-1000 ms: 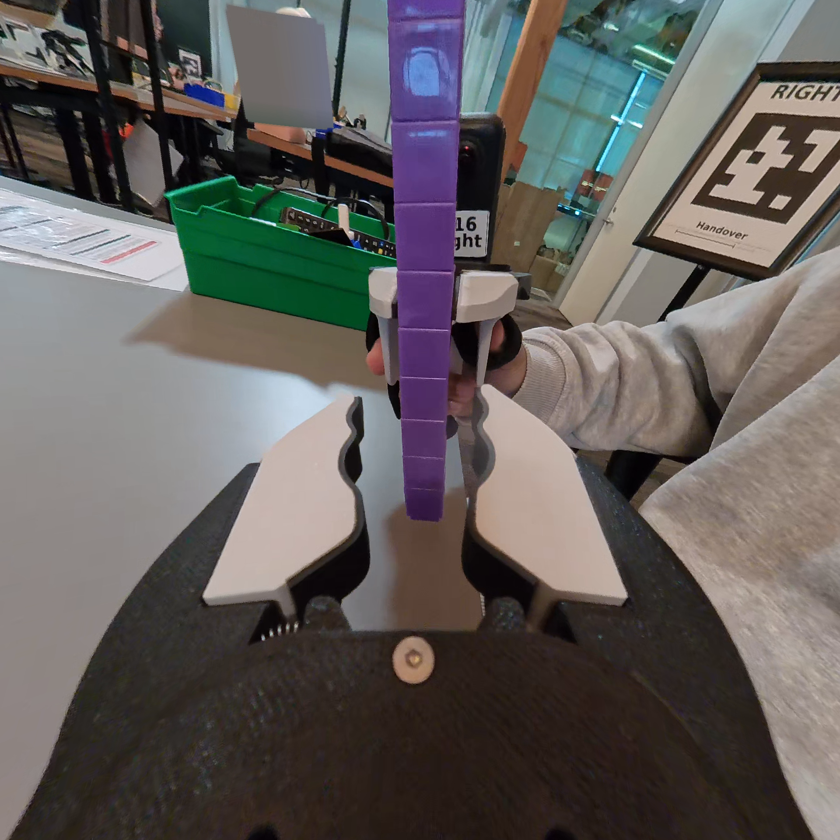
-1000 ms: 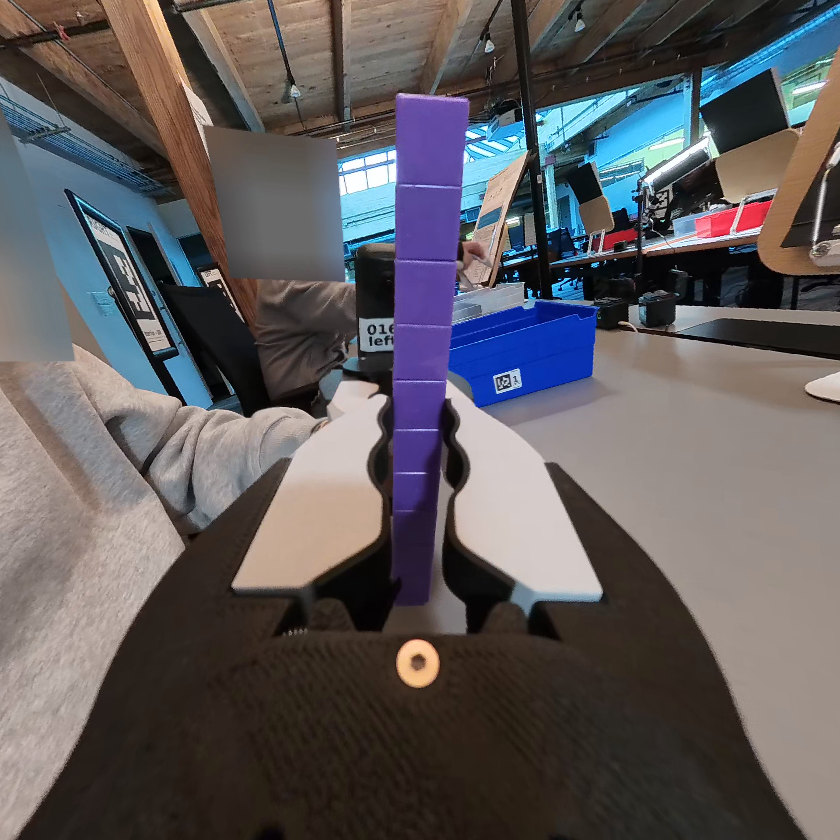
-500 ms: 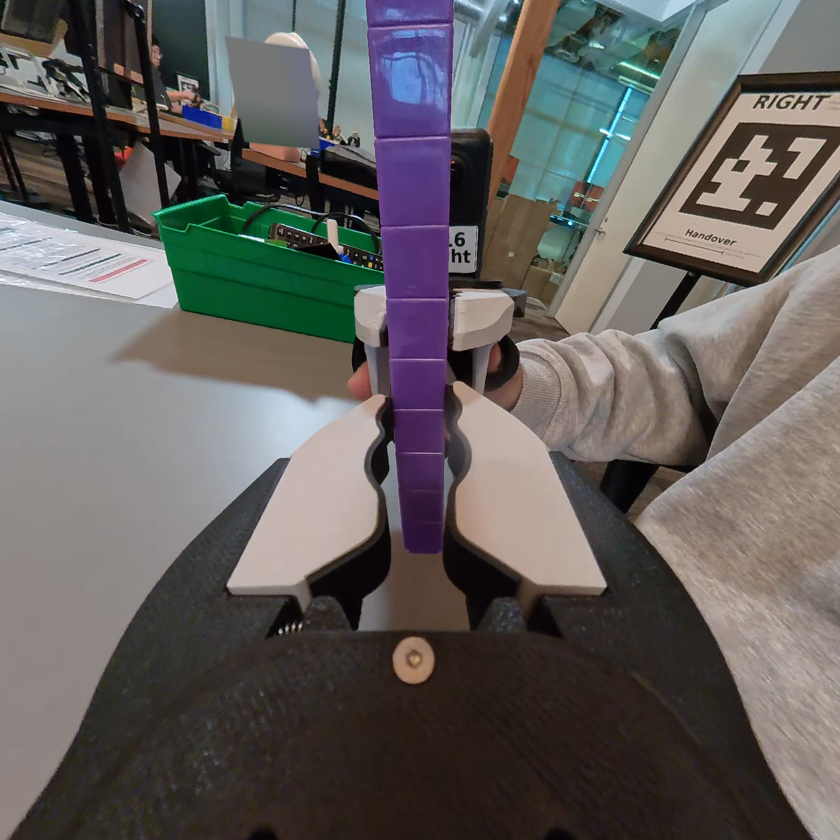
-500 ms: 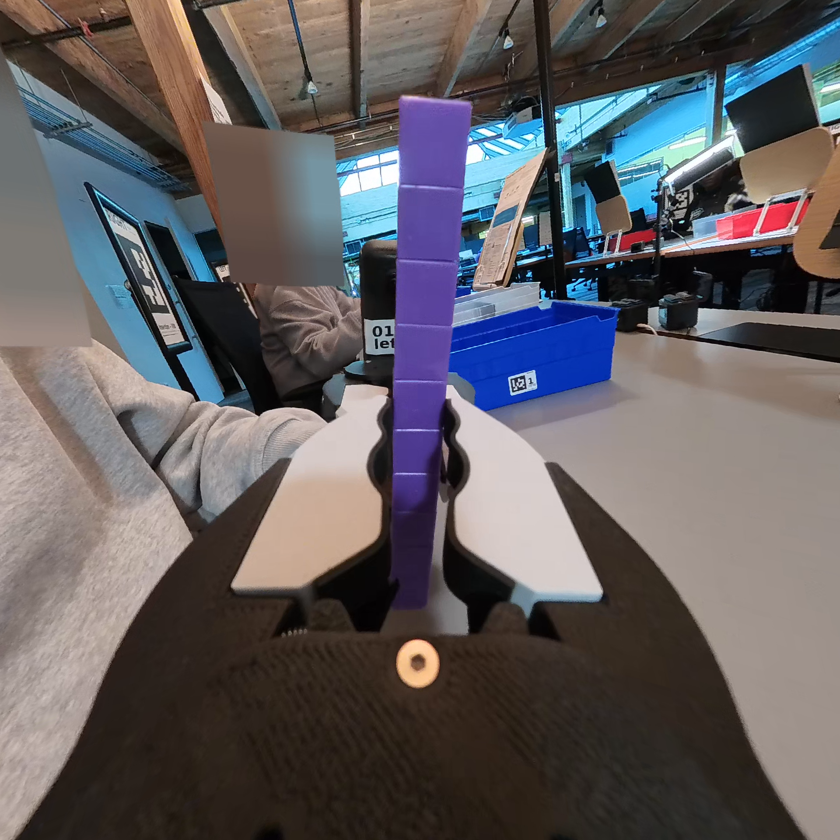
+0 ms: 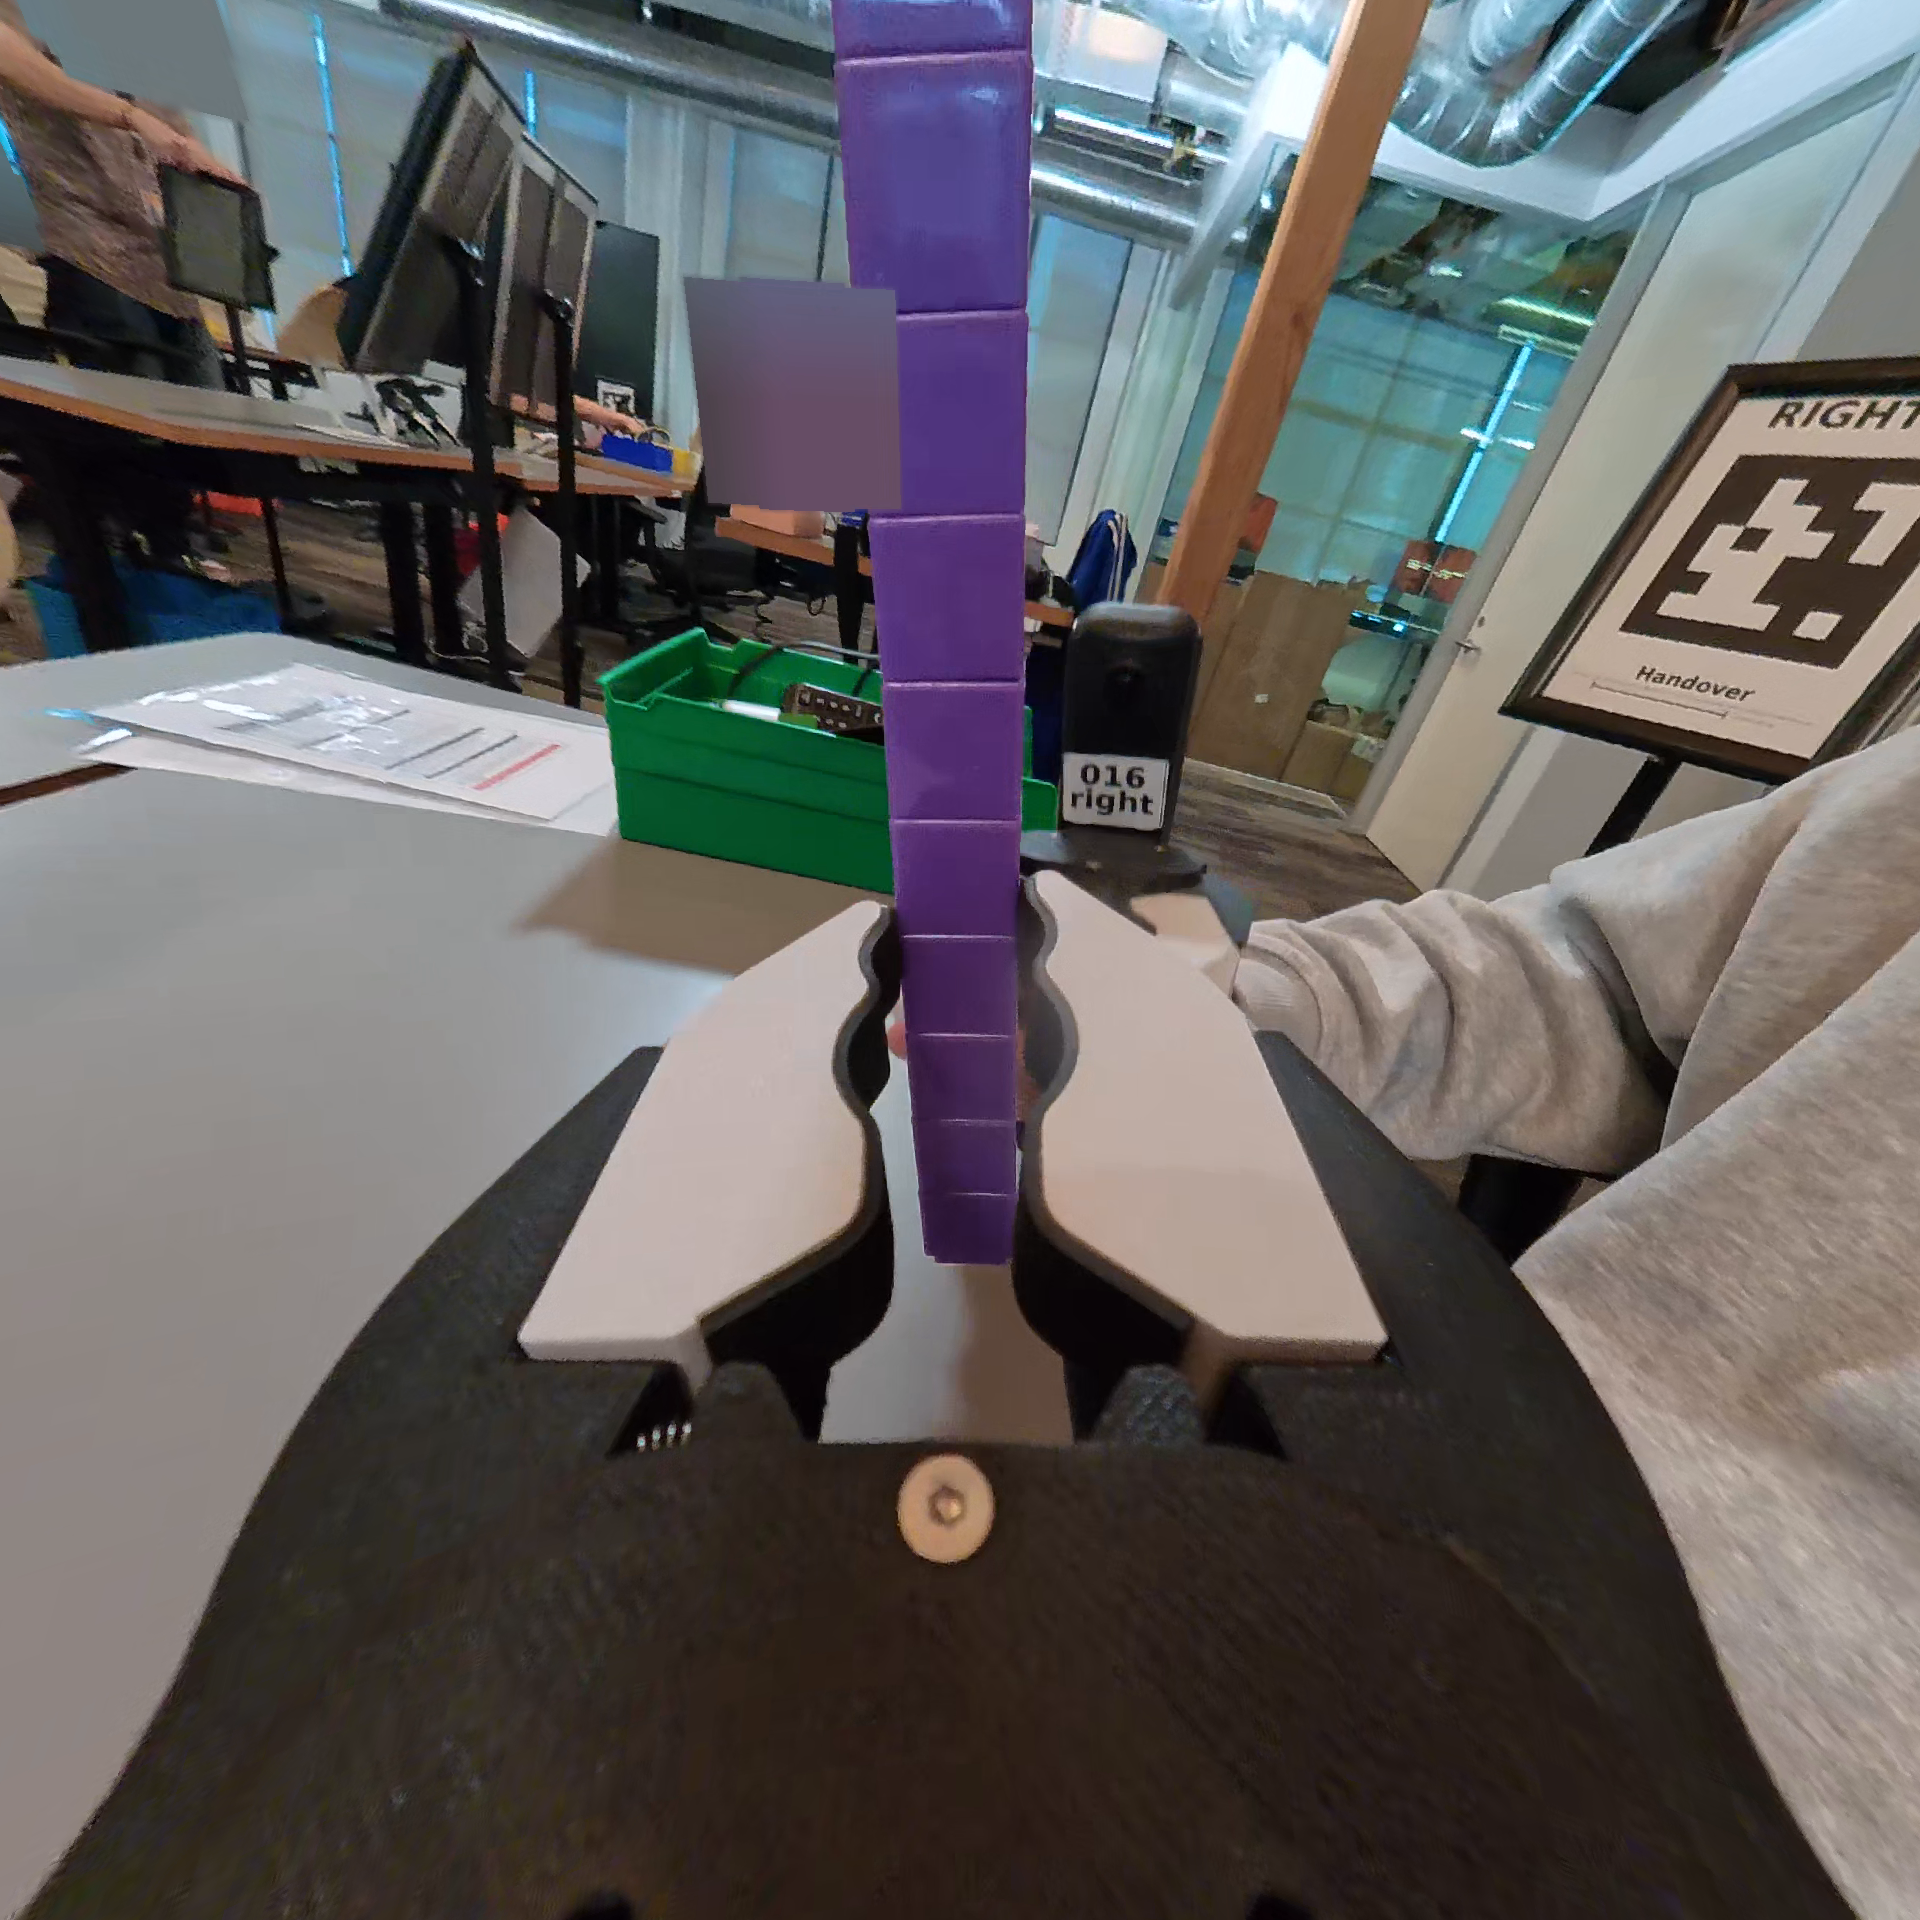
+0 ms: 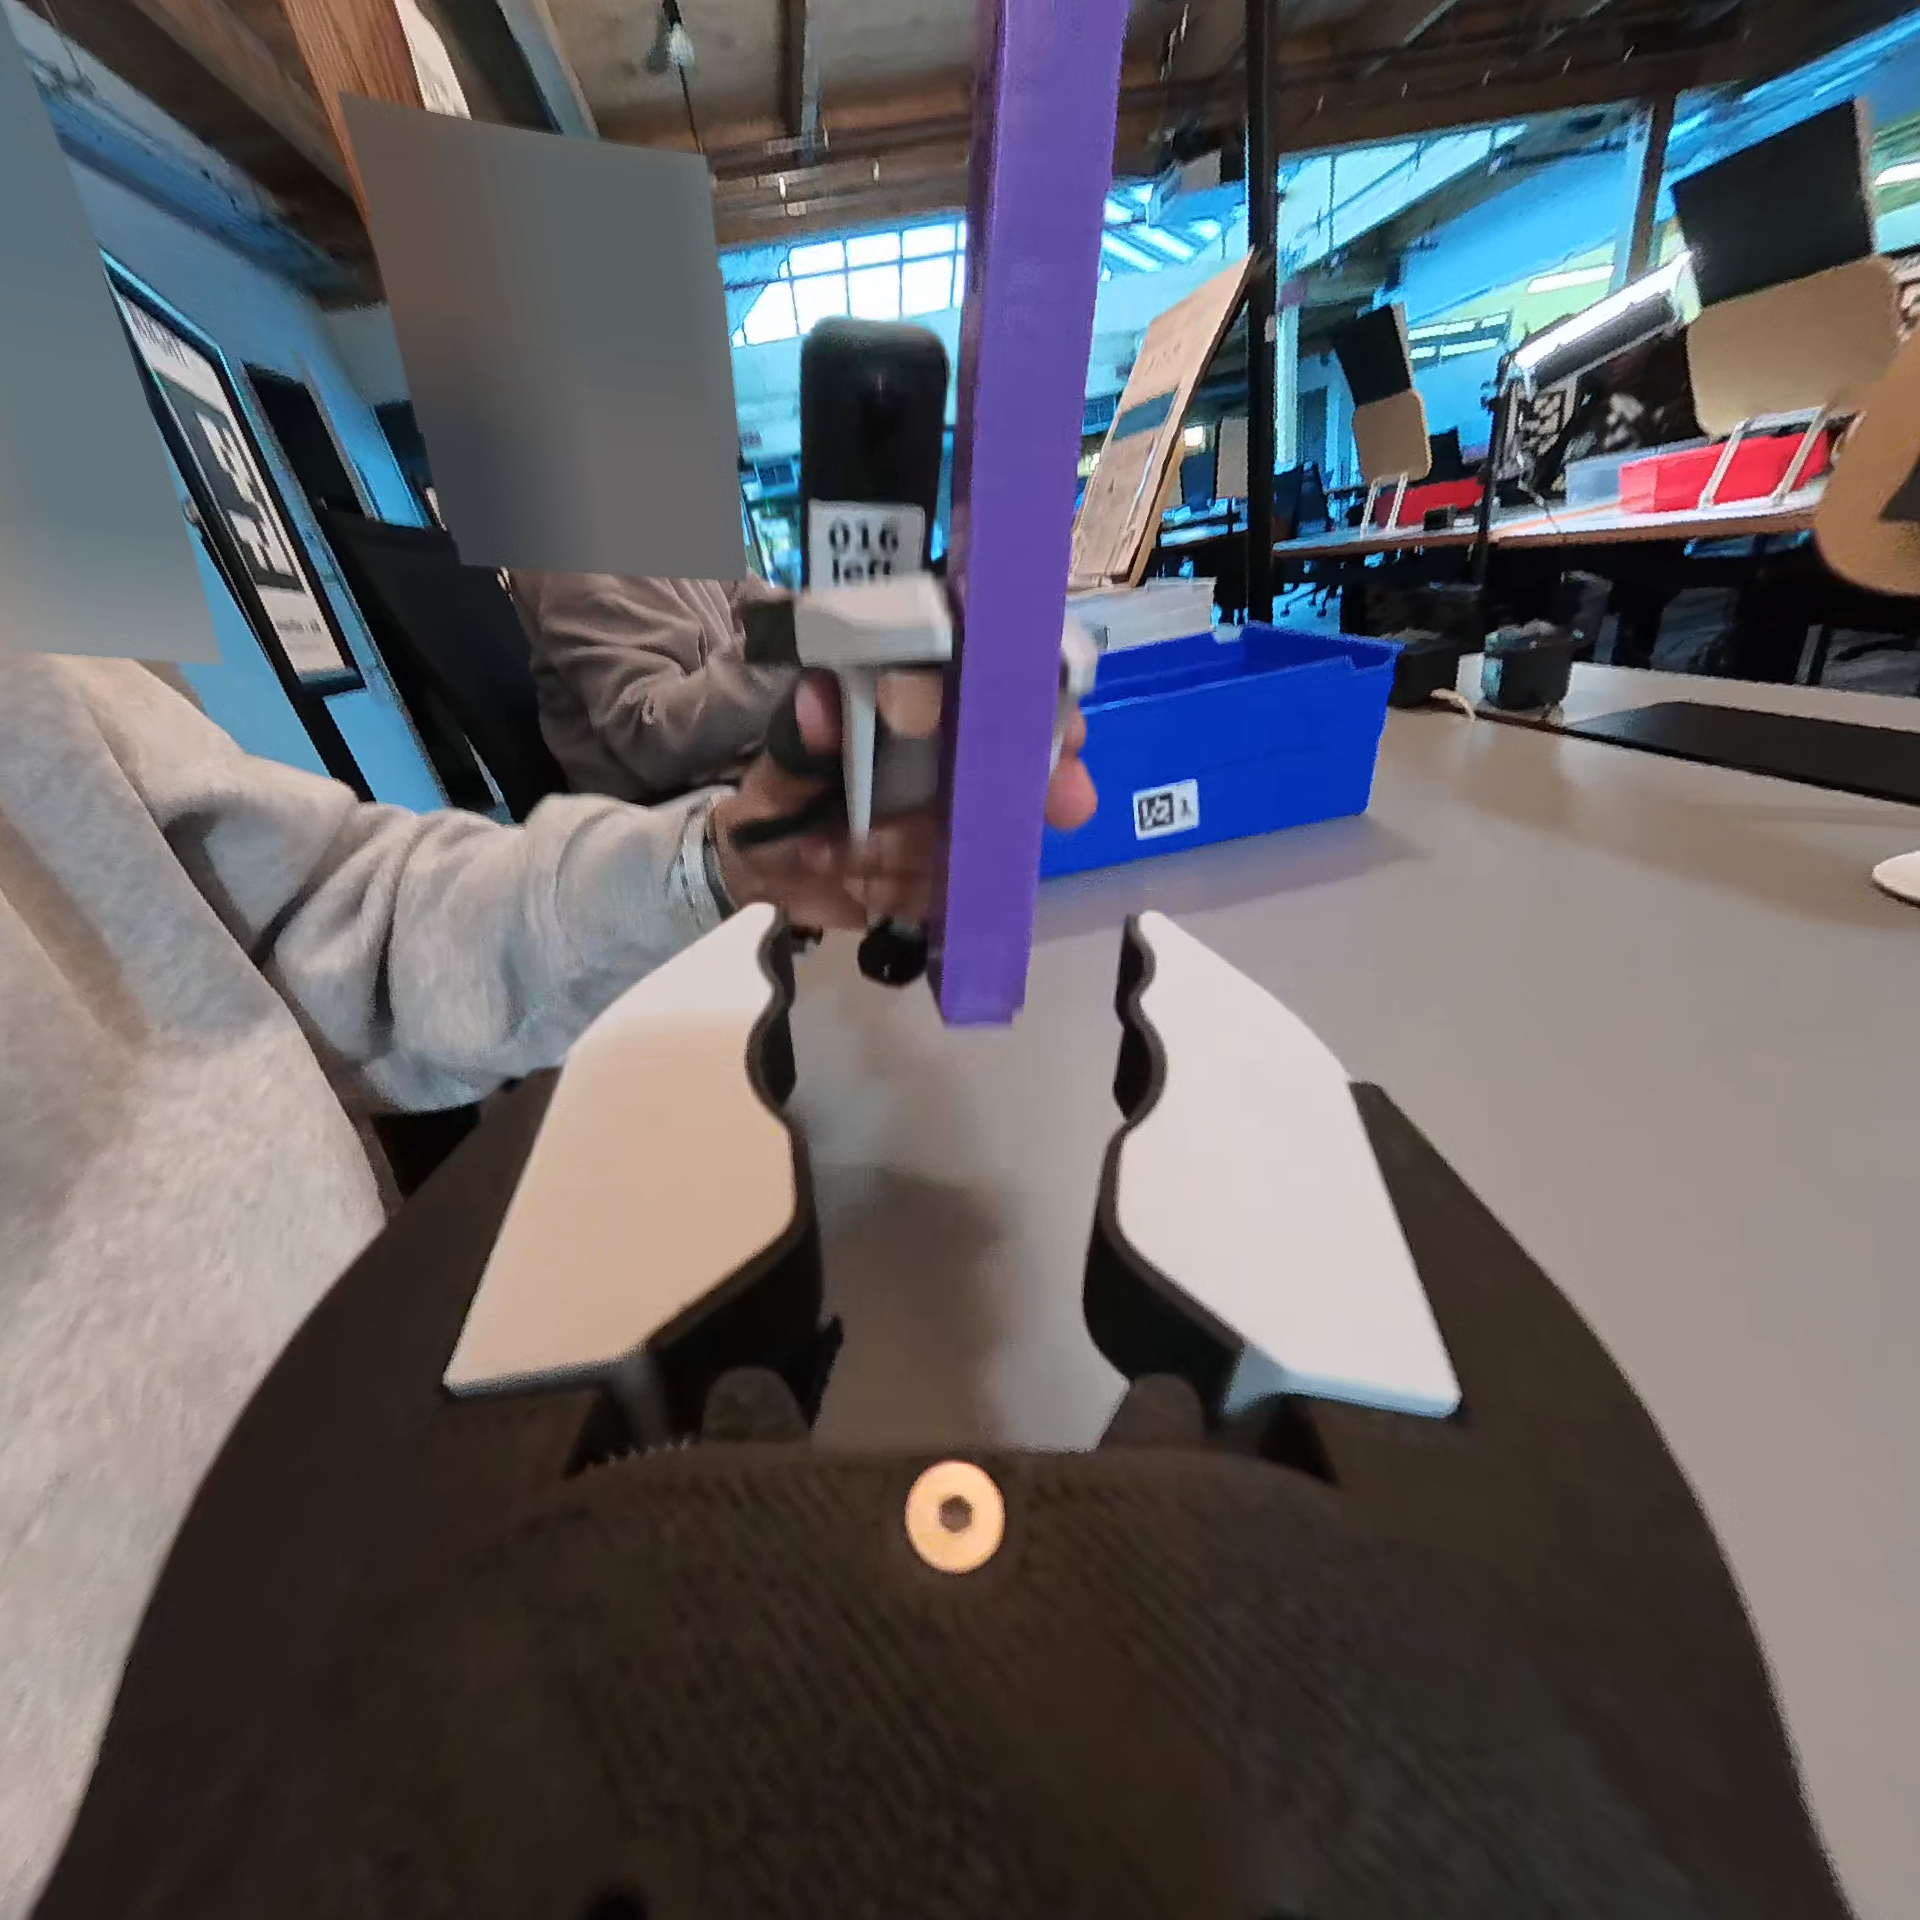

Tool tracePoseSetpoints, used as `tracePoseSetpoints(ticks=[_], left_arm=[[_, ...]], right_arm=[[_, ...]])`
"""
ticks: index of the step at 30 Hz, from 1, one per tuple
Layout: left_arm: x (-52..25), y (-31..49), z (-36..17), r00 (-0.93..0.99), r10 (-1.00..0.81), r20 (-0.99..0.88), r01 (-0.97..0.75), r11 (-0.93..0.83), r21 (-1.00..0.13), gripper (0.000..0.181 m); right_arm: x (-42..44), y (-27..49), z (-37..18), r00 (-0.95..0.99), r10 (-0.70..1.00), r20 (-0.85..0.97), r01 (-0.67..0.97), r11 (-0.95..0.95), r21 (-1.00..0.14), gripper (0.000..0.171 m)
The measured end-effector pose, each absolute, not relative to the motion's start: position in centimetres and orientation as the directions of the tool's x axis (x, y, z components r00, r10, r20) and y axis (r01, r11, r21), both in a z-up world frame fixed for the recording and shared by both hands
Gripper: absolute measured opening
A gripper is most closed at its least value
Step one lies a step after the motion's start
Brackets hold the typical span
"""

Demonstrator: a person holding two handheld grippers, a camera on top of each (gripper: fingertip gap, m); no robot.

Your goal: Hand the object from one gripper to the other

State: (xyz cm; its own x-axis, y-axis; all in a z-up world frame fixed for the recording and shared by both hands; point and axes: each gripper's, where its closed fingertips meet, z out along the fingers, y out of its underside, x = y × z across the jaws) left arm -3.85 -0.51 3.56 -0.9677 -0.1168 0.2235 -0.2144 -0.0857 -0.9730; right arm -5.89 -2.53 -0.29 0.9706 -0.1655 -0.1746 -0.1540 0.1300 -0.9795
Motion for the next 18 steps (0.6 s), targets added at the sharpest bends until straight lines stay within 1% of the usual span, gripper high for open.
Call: tracePoseSetpoints(ticks=[5,9,10,11,14,17,18], left_arm=[[-4.3,-0.3,4.6,-0.968,-0.09,0.234,-0.223,-0.119,-0.968,0.022],[-5.5,-1.6,4.3,-0.97,-0.039,0.241,-0.236,-0.103,-0.966,0.022],[-5.8,-1.8,4.3,-0.971,-0.03,0.239,-0.235,-0.097,-0.967,0.022],[-6.1,-2.1,4.3,-0.972,-0.017,0.236,-0.233,-0.096,-0.968,0.022],[-6.4,-2.4,4.7,-0.972,-0.015,0.233,-0.23,-0.111,-0.967,0.022],[-6.5,-2.5,4.9,-0.973,-0.014,0.231,-0.227,-0.13,-0.965,0.023],[-6.4,-2.5,4.9,-0.973,-0.023,0.229,-0.224,-0.135,-0.965,0.034]], right_arm=[[-6.5,-0.5,-1.8,0.974,-0.16,-0.159,-0.15,0.062,-0.987,0.058],[-7.3,0.7,-2.1,0.975,-0.129,-0.18,-0.175,0.054,-0.983,0.051],[-7.5,0.7,-2.1,0.975,-0.123,-0.188,-0.182,0.054,-0.982,0.042],[-7.6,0.7,-2.1,0.973,-0.116,-0.198,-0.194,0.051,-0.98,0.025],[-7.7,0.5,-1.8,0.97,-0.093,-0.227,-0.222,0.061,-0.973,0.022],[-7.7,0.4,-1.6,0.972,-0.098,-0.213,-0.208,0.059,-0.976,0.022],[-7.7,0.3,-1.4,0.972,-0.098,-0.214,-0.209,0.066,-0.976,0.022]])
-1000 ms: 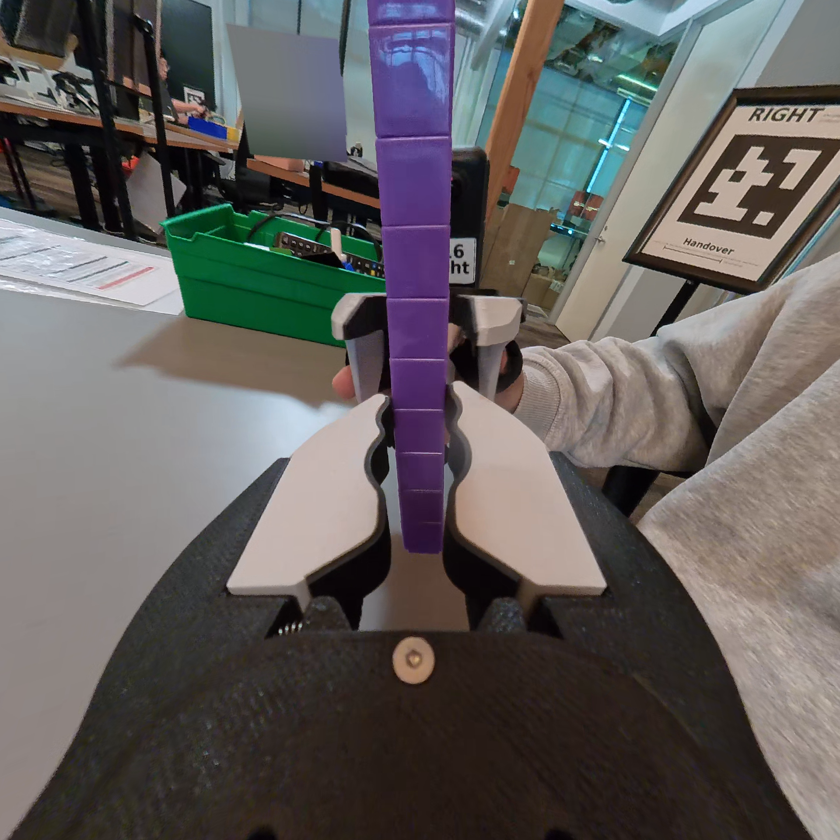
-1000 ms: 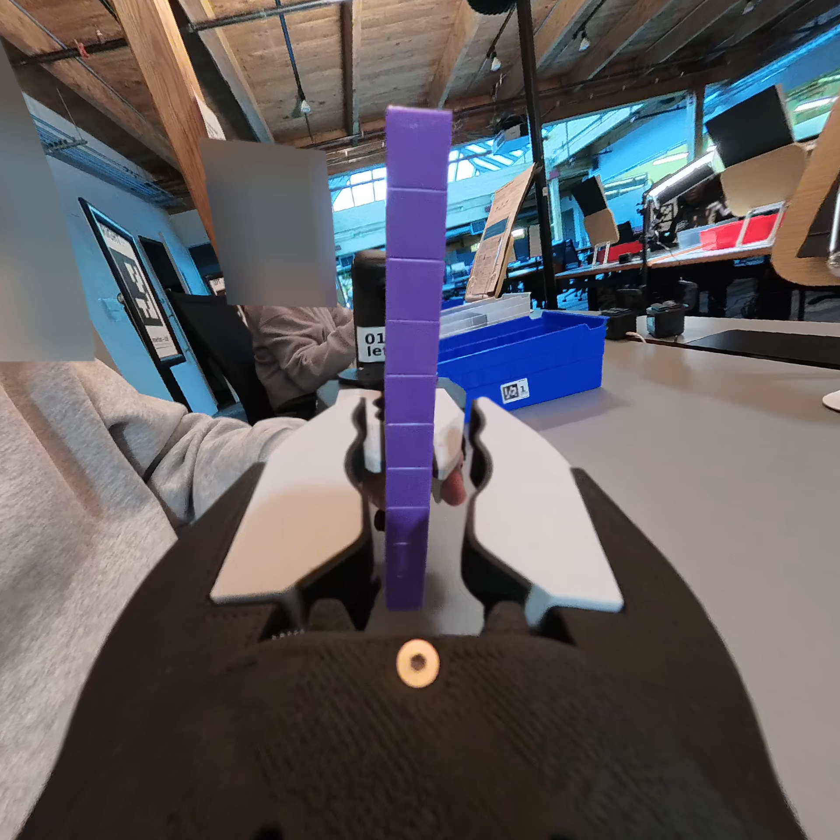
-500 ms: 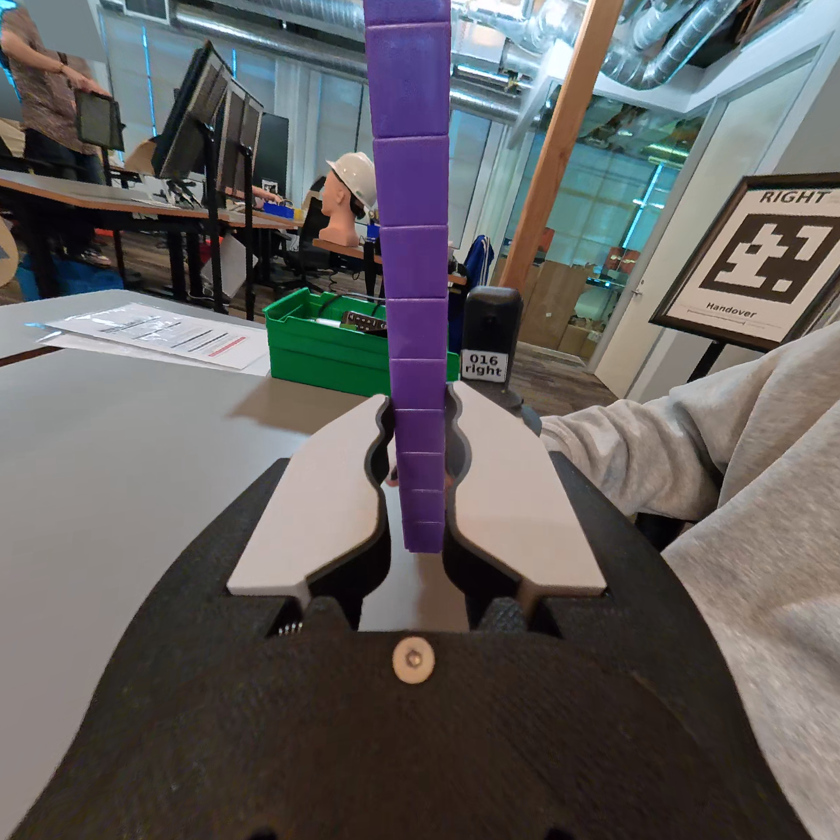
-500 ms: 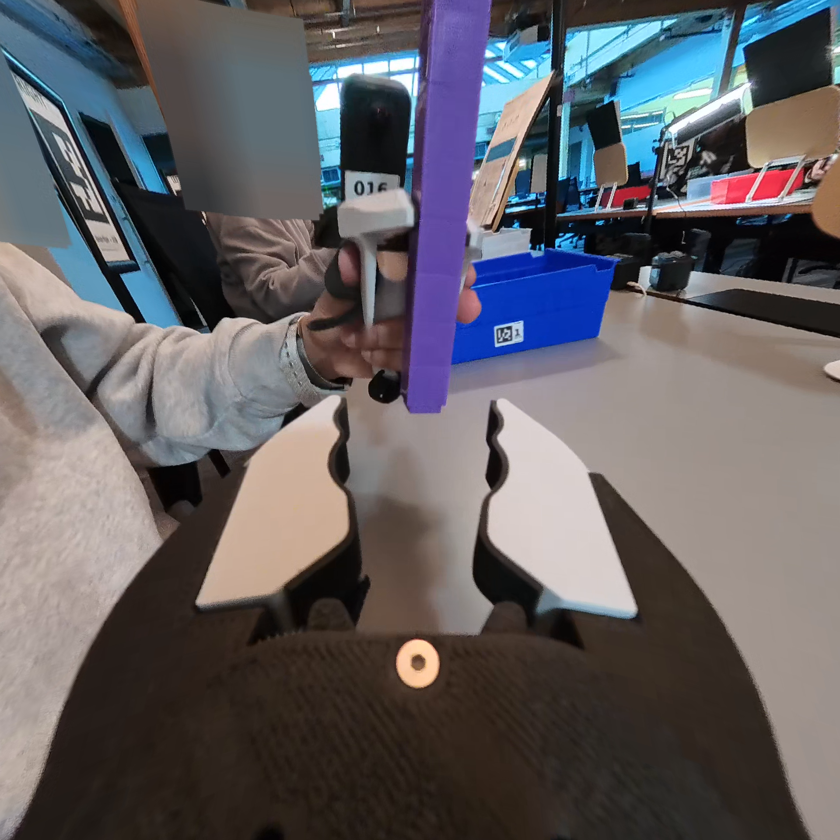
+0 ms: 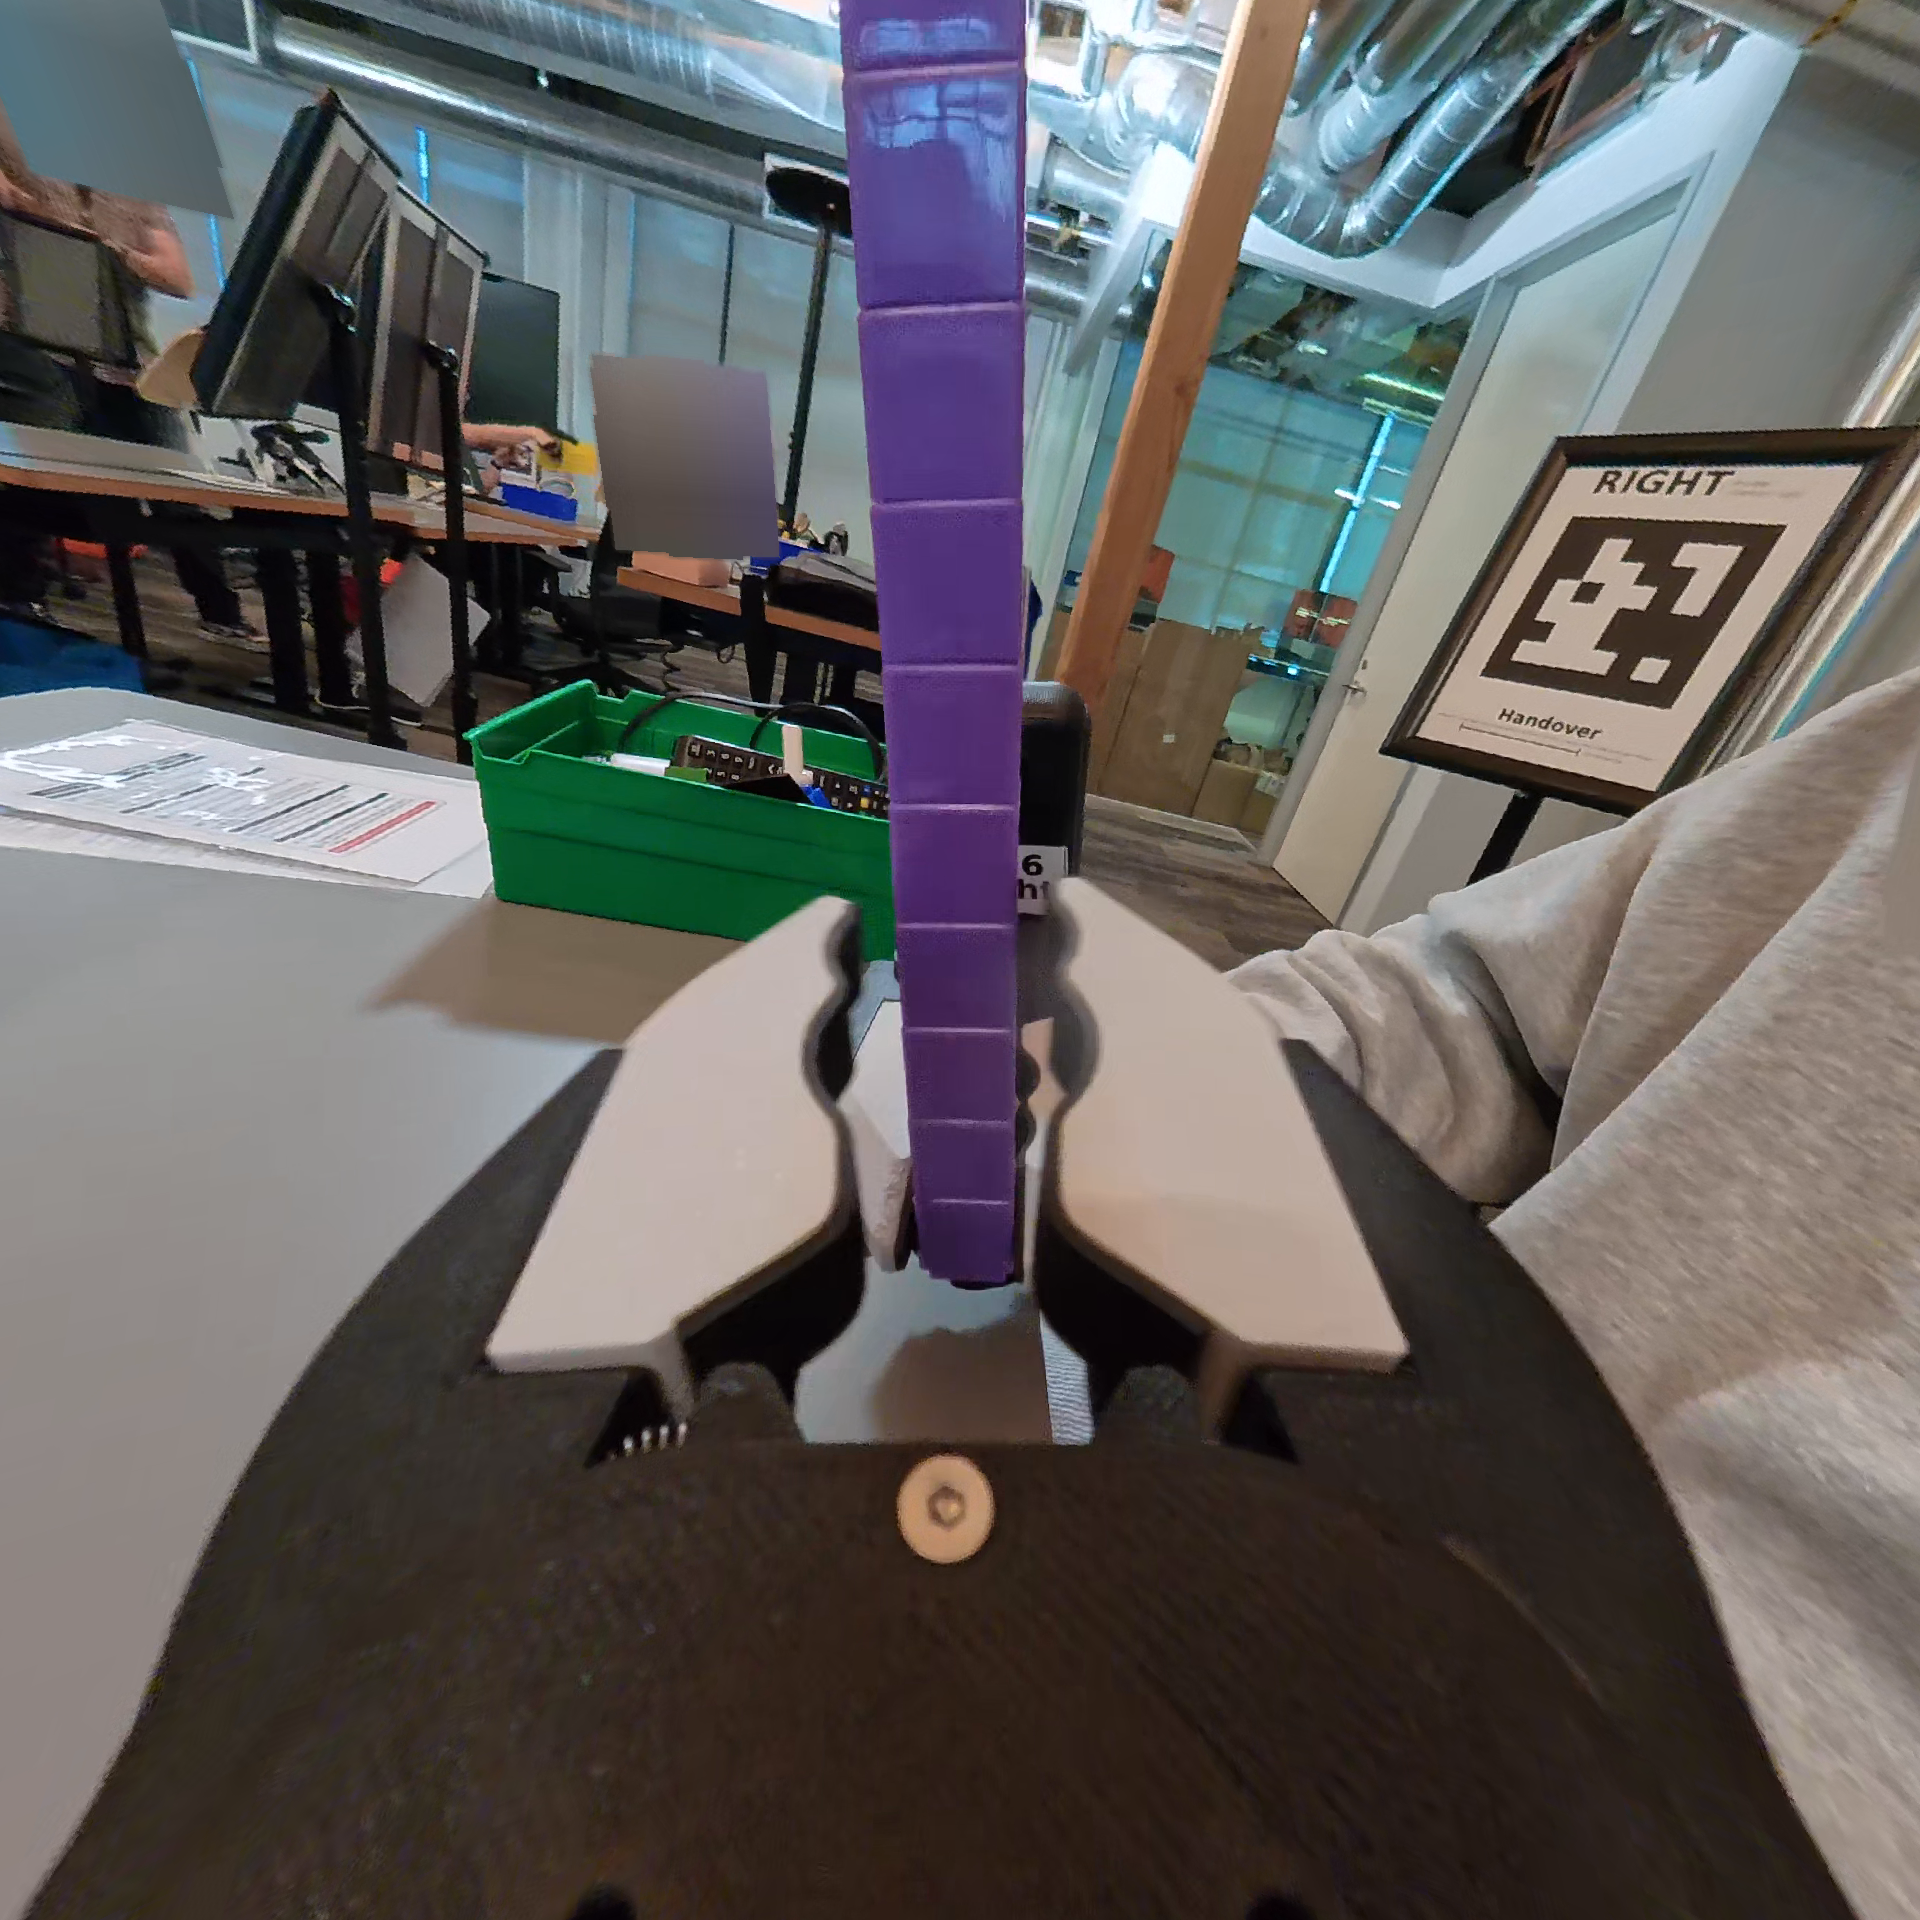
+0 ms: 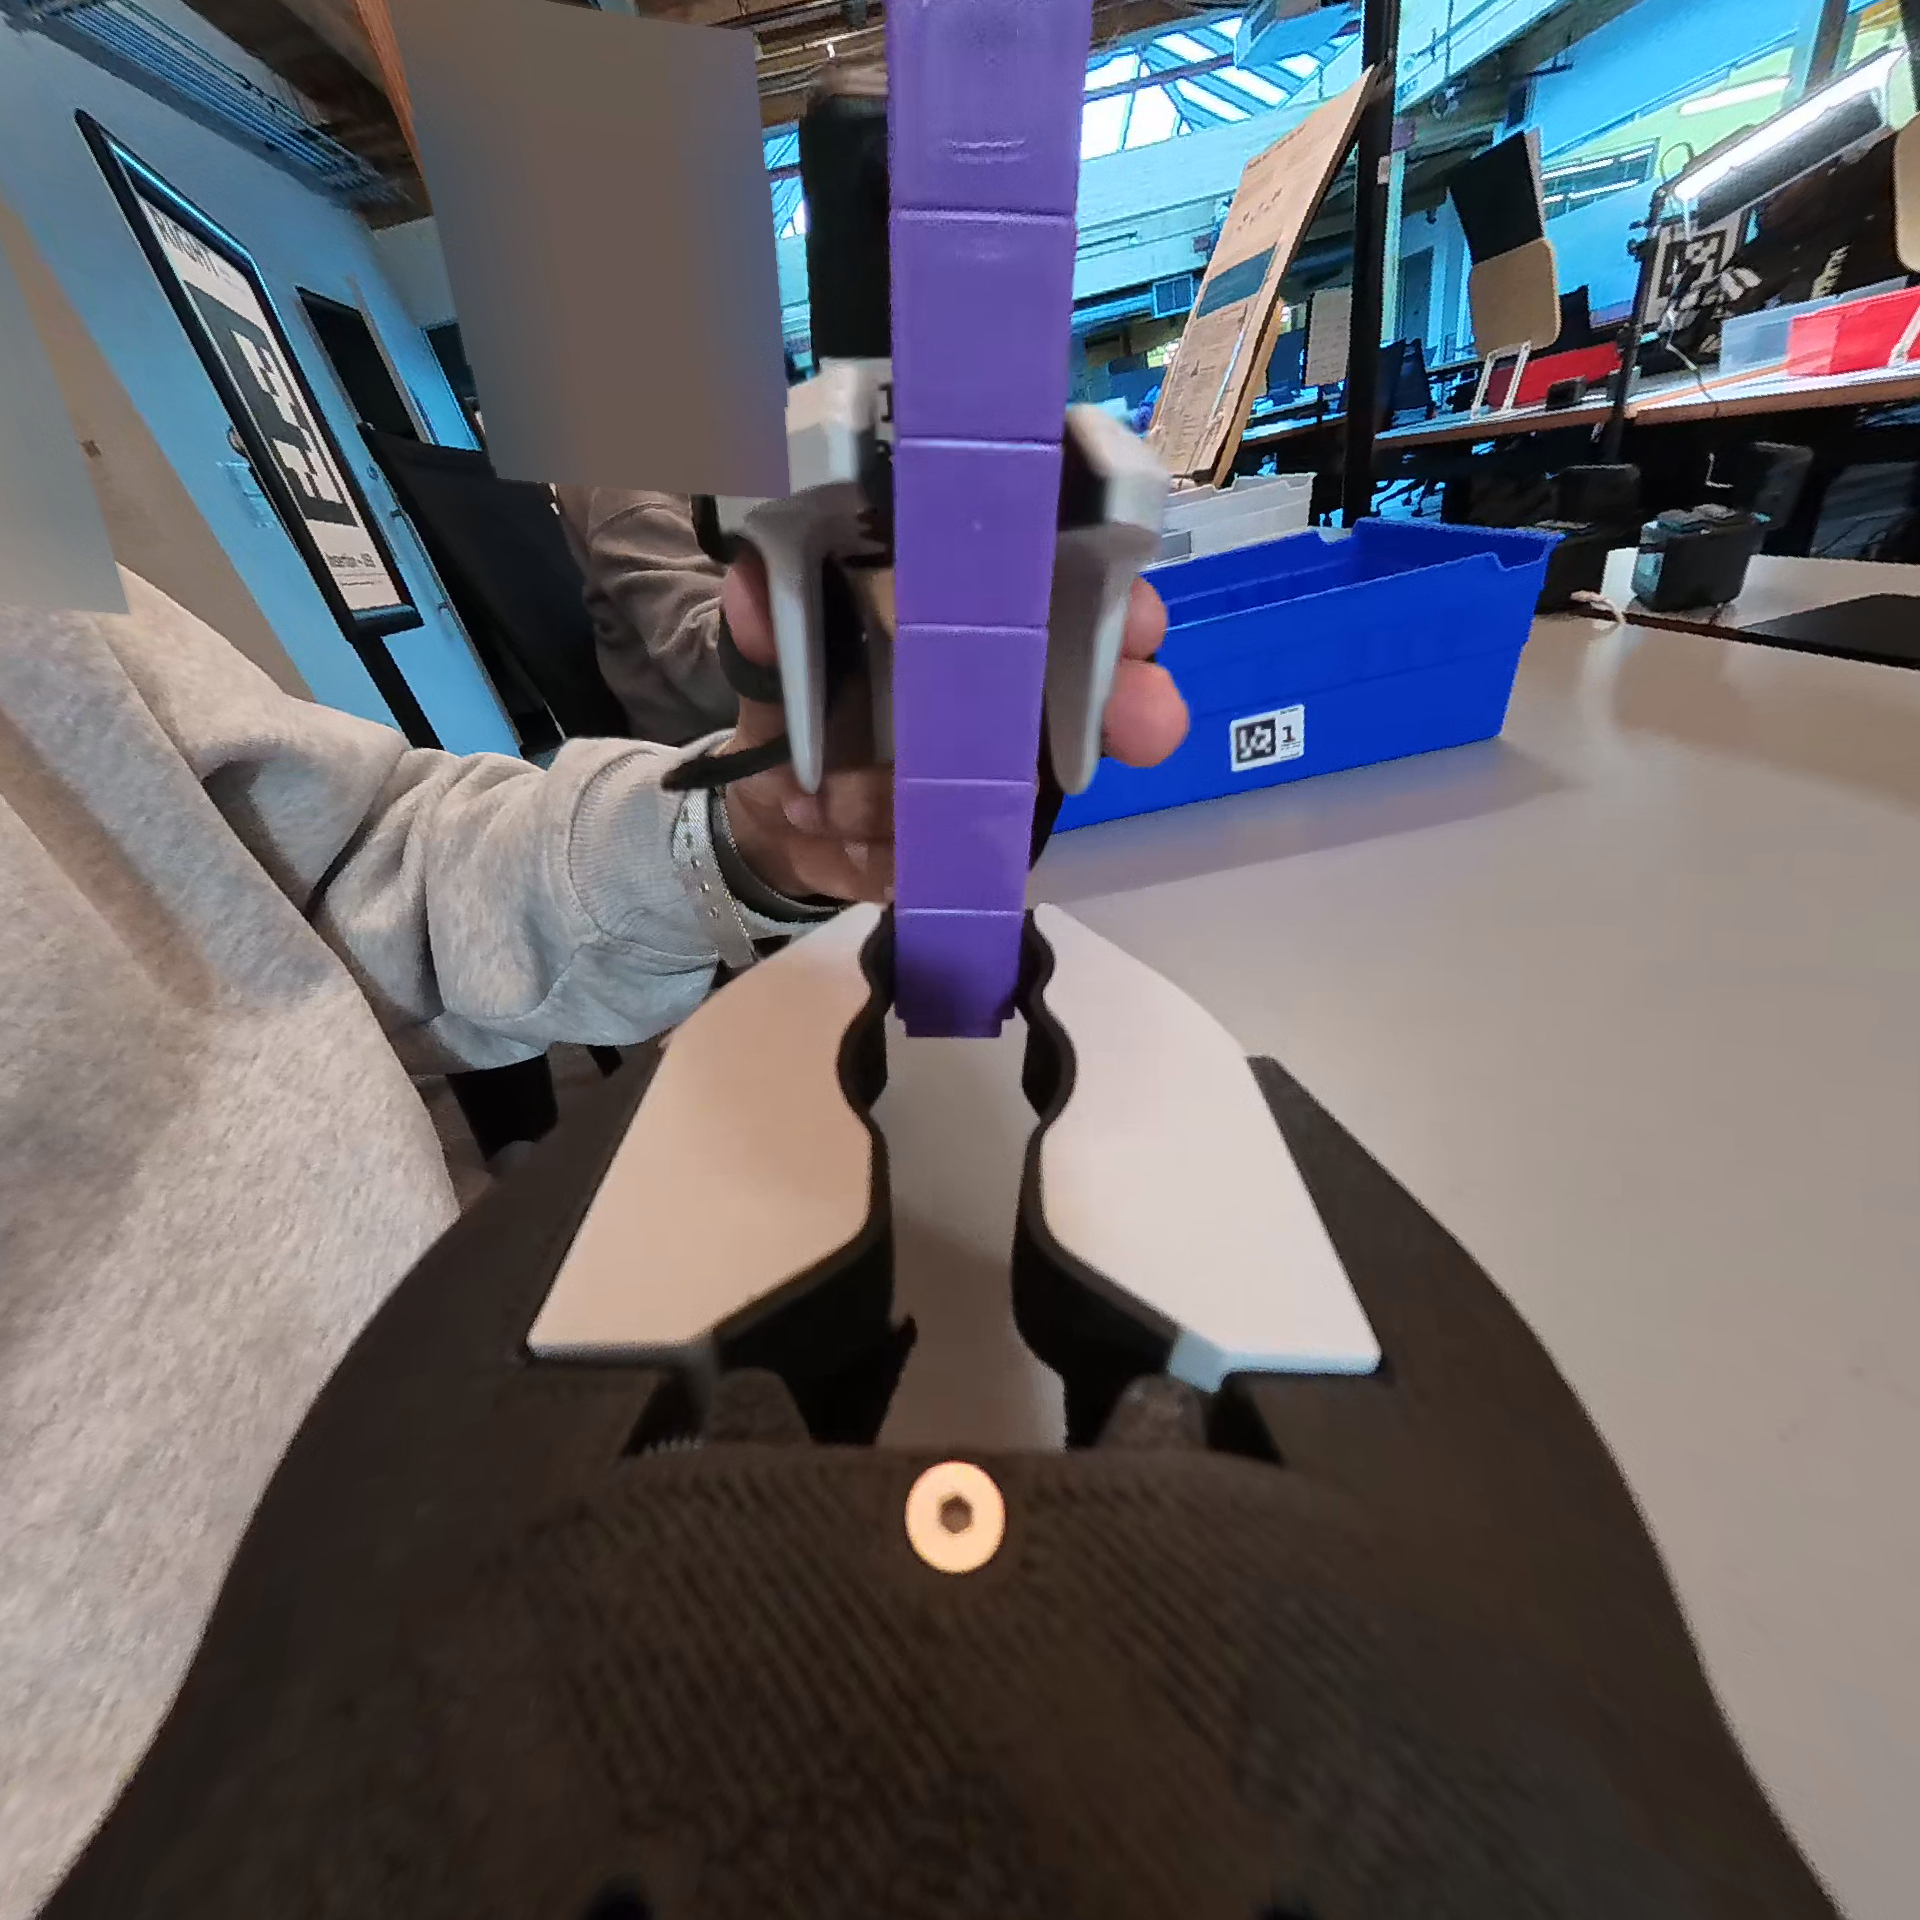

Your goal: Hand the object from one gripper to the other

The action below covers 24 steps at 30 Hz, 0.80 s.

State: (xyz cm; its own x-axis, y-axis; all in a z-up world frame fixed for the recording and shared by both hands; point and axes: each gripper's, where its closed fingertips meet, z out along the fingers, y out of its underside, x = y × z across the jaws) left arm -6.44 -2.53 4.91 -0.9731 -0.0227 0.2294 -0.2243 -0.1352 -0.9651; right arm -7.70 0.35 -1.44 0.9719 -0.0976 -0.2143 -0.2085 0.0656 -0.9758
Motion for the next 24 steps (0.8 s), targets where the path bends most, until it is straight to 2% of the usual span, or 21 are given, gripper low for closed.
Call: tracePoseSetpoints(ticks=[1,6,10,13,19,24], left_arm=[[-6.4,-2.7,4.8,-0.973,-0.031,0.228,-0.222,-0.135,-0.966,0.047],[-6.9,-3.6,3.5,-0.969,-0.001,0.249,-0.248,-0.07,-0.966,0.079],[-6.9,-4.1,1.7,-0.951,0.026,0.309,-0.309,-0.009,-0.951,0.09],[-6.4,-3.9,1.3,-0.949,0.012,0.314,-0.315,-0.025,-0.949,0.086],[-5.7,-2.6,4.3,-0.969,-0.047,0.243,-0.235,-0.135,-0.963,0.058],[-5.8,-2.3,5.7,-0.97,-0.073,0.232,-0.221,-0.136,-0.966,0.052]], right_arm=[[-7.6,0.3,-1.2,0.971,-0.097,-0.218,-0.211,0.076,-0.974,0.022],[-6.9,-0.7,-0.5,0.966,-0.119,-0.229,-0.215,0.119,-0.969,0.022],[-6.3,-1.6,0.0,0.965,-0.142,-0.222,-0.203,0.136,-0.97,0.022],[-6.1,-2.0,-0.1,0.964,-0.149,-0.222,-0.203,0.133,-0.97,0.022],[-6.6,-1.1,-1.3,0.963,-0.12,-0.242,-0.232,0.094,-0.968,0.022],[-7.6,0.1,-2.0,0.968,-0.084,-0.238,-0.234,0.056,-0.971,0.022]])
